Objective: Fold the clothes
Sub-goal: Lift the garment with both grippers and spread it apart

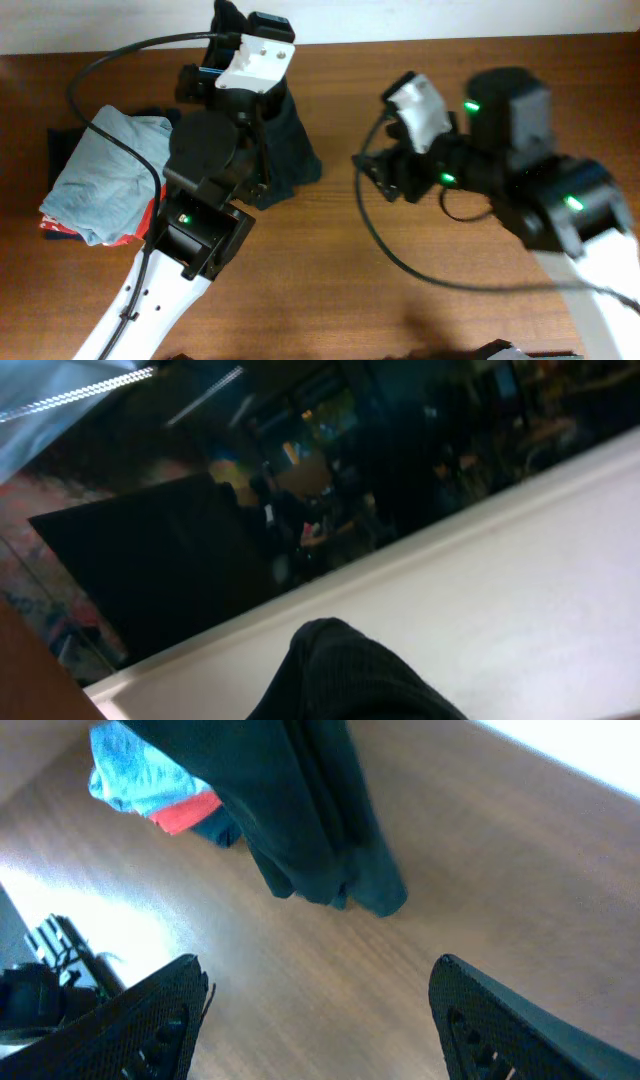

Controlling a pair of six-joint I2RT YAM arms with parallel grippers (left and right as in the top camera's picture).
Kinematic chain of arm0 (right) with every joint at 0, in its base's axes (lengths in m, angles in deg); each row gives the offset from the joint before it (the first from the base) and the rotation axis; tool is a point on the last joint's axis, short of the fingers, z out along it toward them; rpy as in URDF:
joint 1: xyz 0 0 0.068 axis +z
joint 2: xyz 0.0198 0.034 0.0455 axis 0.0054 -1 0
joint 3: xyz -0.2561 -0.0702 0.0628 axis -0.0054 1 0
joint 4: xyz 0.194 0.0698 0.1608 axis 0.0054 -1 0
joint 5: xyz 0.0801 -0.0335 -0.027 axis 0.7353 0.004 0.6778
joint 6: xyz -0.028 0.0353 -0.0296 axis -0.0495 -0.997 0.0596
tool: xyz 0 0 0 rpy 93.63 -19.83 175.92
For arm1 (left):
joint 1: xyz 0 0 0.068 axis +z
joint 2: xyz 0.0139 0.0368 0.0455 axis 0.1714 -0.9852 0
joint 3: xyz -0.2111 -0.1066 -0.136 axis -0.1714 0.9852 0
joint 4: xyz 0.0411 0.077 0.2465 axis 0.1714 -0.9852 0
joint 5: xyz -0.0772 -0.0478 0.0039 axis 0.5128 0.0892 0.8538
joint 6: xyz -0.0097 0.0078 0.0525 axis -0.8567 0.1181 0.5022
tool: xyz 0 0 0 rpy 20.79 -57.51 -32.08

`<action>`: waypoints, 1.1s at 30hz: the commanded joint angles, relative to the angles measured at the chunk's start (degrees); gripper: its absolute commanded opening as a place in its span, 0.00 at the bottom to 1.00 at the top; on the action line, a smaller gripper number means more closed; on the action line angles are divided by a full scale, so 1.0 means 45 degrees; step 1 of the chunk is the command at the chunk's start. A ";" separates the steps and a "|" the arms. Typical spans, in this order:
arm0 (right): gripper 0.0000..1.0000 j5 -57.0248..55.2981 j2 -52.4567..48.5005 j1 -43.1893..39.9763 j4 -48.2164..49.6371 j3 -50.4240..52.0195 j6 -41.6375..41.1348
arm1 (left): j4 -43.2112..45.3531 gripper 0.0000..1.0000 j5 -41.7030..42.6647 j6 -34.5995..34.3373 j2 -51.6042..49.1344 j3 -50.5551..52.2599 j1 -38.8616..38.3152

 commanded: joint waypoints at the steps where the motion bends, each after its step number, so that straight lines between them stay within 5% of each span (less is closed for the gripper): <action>1: 0.74 0.0209 -0.0976 0.0539 -0.0039 0.0146 -0.0146 | 0.0534 0.04 -0.0219 0.0112 0.0058 -0.0330 0.0063; 10: 0.73 -0.1039 -0.2395 0.2123 0.1073 0.0146 -0.0427 | 0.2968 0.04 -0.1190 0.0826 0.0063 -0.0350 0.0063; 33: 0.74 -0.1613 -0.4192 0.3852 0.4153 0.0146 -0.0005 | 0.3055 0.05 -0.1234 0.1982 0.0058 -0.1715 0.0112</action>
